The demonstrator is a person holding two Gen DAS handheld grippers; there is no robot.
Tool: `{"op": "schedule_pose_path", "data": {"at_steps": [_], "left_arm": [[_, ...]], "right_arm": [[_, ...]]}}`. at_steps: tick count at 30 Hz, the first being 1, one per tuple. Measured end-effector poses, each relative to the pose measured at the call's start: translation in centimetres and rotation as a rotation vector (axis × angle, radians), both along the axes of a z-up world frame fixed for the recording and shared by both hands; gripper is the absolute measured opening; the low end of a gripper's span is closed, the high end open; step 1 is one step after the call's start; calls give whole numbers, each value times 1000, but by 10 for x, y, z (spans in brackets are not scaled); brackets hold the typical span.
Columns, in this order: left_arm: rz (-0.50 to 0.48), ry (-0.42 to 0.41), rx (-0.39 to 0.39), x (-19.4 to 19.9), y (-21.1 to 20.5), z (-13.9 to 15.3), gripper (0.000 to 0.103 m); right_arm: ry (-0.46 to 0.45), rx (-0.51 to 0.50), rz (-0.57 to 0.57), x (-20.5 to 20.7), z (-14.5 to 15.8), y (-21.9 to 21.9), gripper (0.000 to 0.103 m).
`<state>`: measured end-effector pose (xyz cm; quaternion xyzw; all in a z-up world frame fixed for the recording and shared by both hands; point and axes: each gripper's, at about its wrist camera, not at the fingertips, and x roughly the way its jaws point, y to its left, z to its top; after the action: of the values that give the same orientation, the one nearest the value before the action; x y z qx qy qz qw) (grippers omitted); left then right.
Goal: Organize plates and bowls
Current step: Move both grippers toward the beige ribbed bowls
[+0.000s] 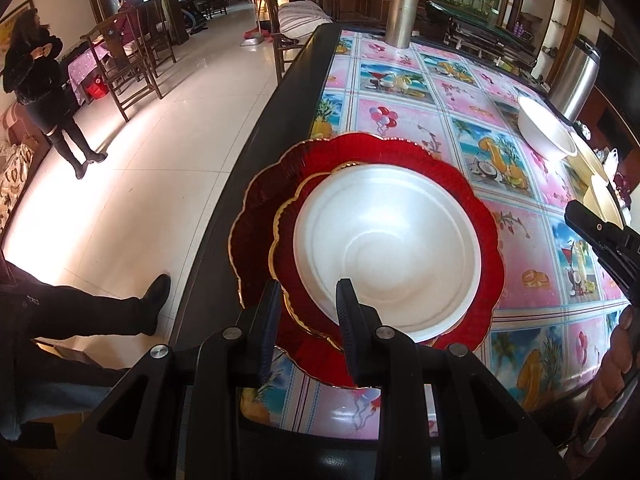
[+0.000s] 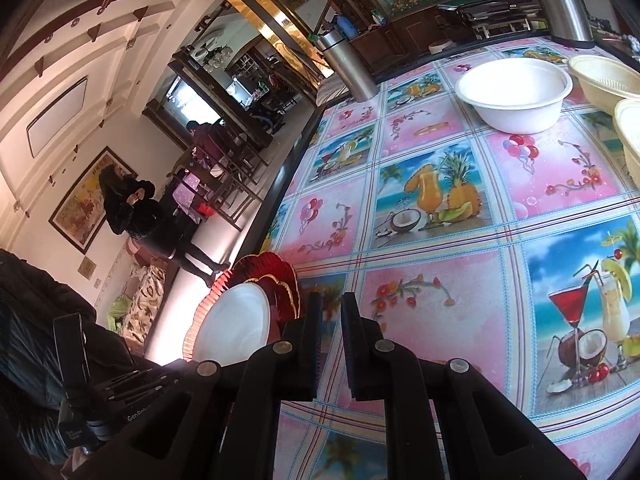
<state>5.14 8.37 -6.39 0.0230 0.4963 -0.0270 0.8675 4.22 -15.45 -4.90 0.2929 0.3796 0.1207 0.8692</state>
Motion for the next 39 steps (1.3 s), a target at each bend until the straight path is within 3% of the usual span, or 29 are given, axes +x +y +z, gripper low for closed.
{"op": "schedule_pose_path", "data": {"at_steps": [3,6,7,8,10,12,14,16,22,25,29,35,39], "left_arm": [[-5,-46,-49,-6,-6,20,25],[-71,-105,-117,-12,-33,41,27],[-99,-120,-140,-14,-45,45,38],[-128,-134,-163,-15,-58,49,56],[-179,-169,-191,-18,-87,55,74],[-232,-184,-202,-21,-116,57,75],[-288,-171,-216,-21,-147,53,75],[-336,-137,-226,-22,-176,45,75],[-463,-21,-219,-30,-256,8,75],[-506,28,-213,-27,-285,-1,75],[-510,50,-240,-7,-312,10,75],[-464,40,-242,40,-349,26,75],[-444,68,-261,65,-367,22,75]], "right_arm": [[-13,10,-35,-3,4,-20,12],[-18,23,-65,-7,5,-39,12],[-20,24,-73,-8,7,-45,12],[-23,25,-82,-11,8,-52,12],[-32,28,-99,-17,11,-68,13],[-46,23,-124,-26,16,-86,16],[-66,10,-161,-39,20,-107,29],[-88,6,-208,-52,23,-132,38],[-110,-12,-369,-92,22,-214,51],[-91,-1,-439,-109,13,-252,53],[-45,60,-477,-115,2,-294,53],[9,186,-474,-91,-11,-341,53],[44,215,-467,-69,-17,-357,53]]}}
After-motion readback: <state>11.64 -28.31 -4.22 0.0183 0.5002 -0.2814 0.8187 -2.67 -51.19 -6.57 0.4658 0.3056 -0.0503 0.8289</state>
